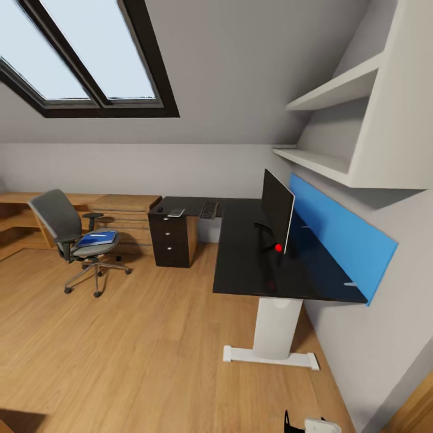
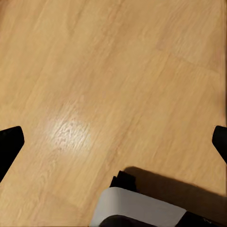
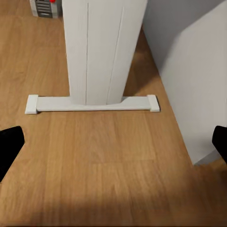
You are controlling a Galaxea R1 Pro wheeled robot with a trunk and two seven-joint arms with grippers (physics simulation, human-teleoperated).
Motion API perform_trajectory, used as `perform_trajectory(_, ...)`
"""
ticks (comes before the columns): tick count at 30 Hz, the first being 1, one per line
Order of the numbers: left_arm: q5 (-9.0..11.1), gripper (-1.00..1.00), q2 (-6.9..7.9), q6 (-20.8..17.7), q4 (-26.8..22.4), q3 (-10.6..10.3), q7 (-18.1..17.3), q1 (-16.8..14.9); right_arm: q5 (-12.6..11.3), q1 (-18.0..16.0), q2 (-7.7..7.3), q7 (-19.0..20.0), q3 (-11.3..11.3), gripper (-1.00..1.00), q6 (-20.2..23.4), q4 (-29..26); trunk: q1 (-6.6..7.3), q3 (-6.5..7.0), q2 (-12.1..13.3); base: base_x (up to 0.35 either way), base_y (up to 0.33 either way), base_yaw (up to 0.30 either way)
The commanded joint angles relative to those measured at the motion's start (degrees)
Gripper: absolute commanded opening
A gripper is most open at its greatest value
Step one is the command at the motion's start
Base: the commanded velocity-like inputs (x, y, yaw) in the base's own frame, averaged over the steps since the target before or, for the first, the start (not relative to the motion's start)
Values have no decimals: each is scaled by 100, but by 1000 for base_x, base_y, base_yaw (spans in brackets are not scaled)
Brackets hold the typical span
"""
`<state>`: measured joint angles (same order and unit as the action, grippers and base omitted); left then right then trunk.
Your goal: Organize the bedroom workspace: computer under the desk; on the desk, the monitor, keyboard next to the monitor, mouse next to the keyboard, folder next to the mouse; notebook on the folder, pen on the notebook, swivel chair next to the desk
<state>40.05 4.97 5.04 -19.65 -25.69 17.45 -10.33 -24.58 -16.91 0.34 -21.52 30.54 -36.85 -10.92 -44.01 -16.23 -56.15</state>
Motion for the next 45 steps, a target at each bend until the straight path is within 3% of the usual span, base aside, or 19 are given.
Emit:
perform_trajectory(1, 52, 100, 4, 25, 26, -38, -64, -4, -15, -6, 9, -47, 48, 100, -18, 7, -1, -7, -5, -2, 311, 0)
perform_trajectory(5, 48, 100, -1, 101, 51, -20, -156, -4, -10, -6, 17, -46, 50, 100, -23, 10, -1, -7, -5, 20, 321, 0)
perform_trajectory(9, 62, 100, -5, 554, 60, 0, -178, -4, -16, -6, 19, -46, 49, 100, -23, 15, -1, -7, -5, 81, 327, 0)
perform_trajectory(13, 64, 100, -5, 643, 66, 3, -180, -4, -6, -6, 23, -46, 56, 100, -24, 19, -1, -7, -5, 28, 329, 0)
perform_trajectory(38, 64, 100, -30, 663, 66, -30, -186, -4, -26, -6, 22, -46, 58, 100, -24, 11, -1, -7, -5, 24, 338, 207)
perform_trajectory(45, 63, 100, -29, 665, 66, -32, -183, -4, 1, -6, 11, -46, 52, 100, -24, 11, -1, -7, -5, 104, 286, 42)
